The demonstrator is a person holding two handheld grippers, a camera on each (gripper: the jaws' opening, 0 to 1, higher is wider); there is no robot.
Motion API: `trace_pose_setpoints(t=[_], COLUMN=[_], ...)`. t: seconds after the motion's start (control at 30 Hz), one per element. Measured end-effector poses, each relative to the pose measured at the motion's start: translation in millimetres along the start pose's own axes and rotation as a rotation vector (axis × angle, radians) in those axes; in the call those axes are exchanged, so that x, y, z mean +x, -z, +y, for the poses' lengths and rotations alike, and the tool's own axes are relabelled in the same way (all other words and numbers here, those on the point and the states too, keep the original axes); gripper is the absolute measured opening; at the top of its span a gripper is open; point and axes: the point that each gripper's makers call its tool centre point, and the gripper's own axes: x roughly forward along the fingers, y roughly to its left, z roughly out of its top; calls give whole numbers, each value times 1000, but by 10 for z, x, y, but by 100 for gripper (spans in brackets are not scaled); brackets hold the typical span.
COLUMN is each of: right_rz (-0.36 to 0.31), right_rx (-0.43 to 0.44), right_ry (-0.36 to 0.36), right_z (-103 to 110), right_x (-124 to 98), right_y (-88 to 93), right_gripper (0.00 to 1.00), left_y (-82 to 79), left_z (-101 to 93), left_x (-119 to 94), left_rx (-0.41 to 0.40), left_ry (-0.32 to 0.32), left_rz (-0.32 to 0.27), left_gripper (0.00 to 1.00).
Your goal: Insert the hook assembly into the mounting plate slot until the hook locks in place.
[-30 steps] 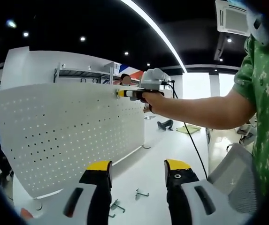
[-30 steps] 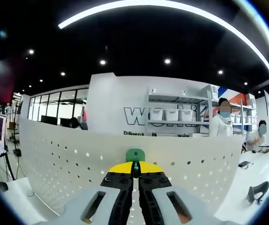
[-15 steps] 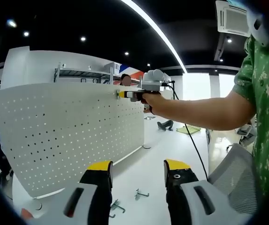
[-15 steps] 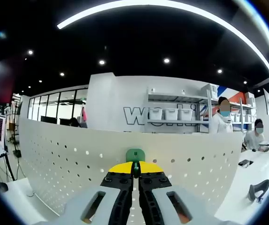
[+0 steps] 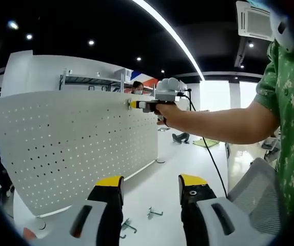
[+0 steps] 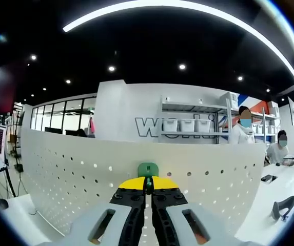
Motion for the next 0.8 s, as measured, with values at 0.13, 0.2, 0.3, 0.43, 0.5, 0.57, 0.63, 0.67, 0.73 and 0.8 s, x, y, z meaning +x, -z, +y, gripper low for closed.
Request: trace_pose_setpoints(t=[0.13, 0.2, 0.3, 0.43, 0.5, 0.57, 0.63, 0.67, 0.73, 0.8], right_rz=[-4, -4, -4, -3, -1, -1, -1, -2, 0, 4], right_rx=[-2, -1, -4, -6, -8, -10, -10, -12, -9, -9], right_ry=[0, 0, -1, -2, -3, -5, -5, -5, -5, -4], right_z=[0, 1, 5, 8, 14, 18, 19, 19, 19, 19], right_x=[1, 3, 3, -2, -3, -1, -3, -3, 2, 5], right_y=[1, 4, 2, 5, 10, 11, 11, 10, 19, 33], right_gripper=[1, 1, 1, 1, 1, 1, 1, 1, 1, 1], left_y=[-4, -5, -9, -22, -23, -21, -19, -22, -24, -25], left_z=[4, 10, 21, 23, 22, 24, 23, 26, 28, 31], left_x=[-3, -6, -8, -3, -2, -4, -6, -9, -13, -16], left_rx=[-1, -2, -2, -2, -2, -3, -2, -1, -3, -2], left_ry=[-1, -2, -3, -2, -1, -1, -1, -2, -3, -4], left_rz=[-1, -1, -3, -6, -6, -6, -4, -5, -6, -5], left_gripper=[44, 44, 44, 44, 43, 44, 43, 43, 43, 43])
